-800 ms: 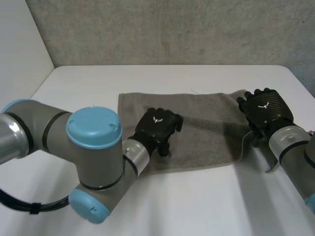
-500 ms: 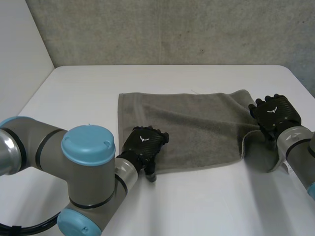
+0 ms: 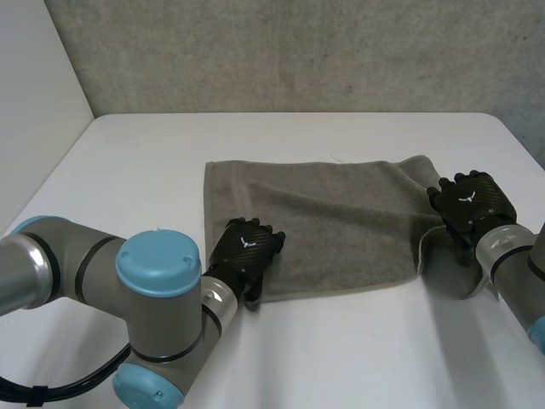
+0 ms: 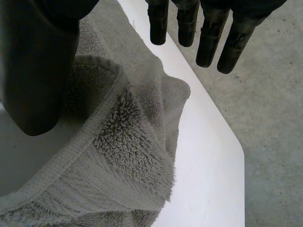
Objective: Fold the towel.
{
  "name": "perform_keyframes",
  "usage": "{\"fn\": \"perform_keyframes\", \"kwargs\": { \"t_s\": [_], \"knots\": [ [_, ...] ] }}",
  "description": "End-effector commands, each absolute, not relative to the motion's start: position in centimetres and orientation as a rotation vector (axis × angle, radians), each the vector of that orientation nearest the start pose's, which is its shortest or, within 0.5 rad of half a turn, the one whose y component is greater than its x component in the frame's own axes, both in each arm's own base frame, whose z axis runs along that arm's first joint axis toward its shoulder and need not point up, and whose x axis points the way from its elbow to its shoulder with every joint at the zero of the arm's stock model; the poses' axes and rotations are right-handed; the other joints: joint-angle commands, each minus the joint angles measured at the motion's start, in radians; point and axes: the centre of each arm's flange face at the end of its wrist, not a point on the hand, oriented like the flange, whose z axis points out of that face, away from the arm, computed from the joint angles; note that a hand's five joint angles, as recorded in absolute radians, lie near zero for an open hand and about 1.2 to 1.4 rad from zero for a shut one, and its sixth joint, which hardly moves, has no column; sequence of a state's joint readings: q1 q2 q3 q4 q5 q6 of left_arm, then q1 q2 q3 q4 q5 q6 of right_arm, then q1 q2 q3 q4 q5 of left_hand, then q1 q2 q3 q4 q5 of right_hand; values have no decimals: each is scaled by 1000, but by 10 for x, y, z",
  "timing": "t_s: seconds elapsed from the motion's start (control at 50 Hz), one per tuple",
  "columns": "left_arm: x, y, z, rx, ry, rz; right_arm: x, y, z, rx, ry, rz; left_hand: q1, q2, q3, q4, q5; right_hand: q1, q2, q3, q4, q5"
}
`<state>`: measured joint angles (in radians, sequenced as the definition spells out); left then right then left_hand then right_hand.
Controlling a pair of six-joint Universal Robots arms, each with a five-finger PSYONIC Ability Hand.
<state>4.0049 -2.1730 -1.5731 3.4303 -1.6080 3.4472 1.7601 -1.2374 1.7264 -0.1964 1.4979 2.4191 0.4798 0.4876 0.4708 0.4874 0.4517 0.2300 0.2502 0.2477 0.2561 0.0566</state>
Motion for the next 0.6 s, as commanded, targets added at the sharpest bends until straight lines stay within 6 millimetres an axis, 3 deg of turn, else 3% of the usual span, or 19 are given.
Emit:
{"fn": "perform_keyframes", "kwargs": {
  "t_s": [0.02,0.6],
  "knots": [
    [-342,-205,121,1288,2404,-1949,198,-299,173,-1281,2433,-1992,-81,-89,-72,-89,-228,-55,-76,-73,-82,-57],
    [-355,-225,107,1277,2398,-1956,199,-298,166,-1296,2434,-1965,-67,-74,-58,-74,-213,-55,-76,-73,-82,-57]
  ]
}}
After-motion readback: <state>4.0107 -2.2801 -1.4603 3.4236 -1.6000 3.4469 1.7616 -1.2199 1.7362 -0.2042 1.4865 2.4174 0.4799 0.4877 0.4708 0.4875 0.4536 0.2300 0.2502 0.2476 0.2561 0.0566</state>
